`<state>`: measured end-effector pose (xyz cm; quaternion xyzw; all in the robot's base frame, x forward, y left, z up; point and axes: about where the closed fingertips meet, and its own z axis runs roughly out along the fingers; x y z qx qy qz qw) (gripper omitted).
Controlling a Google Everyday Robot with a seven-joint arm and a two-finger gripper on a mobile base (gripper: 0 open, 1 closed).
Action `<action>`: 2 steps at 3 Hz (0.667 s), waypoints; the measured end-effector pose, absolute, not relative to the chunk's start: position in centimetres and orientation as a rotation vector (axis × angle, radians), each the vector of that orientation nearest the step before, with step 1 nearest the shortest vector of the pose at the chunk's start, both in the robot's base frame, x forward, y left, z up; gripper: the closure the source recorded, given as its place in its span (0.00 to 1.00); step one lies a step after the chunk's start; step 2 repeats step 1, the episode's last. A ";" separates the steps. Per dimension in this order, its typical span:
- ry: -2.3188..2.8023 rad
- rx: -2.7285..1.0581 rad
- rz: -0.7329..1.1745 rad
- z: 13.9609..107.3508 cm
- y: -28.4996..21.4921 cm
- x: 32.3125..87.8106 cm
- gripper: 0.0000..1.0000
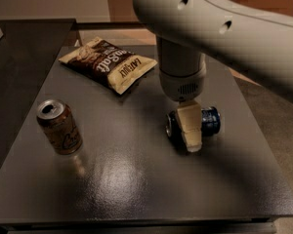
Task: Knock pepsi can over
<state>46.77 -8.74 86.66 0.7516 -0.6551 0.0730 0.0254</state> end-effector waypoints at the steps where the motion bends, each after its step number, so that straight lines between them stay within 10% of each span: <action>1: -2.025 2.324 0.226 86.7 -8.7 46.8 0.00; 2: -2.025 2.324 0.226 86.7 -8.7 46.8 0.00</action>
Offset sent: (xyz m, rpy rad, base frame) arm 0.0000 0.0000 0.0000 0.0000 0.0000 0.0000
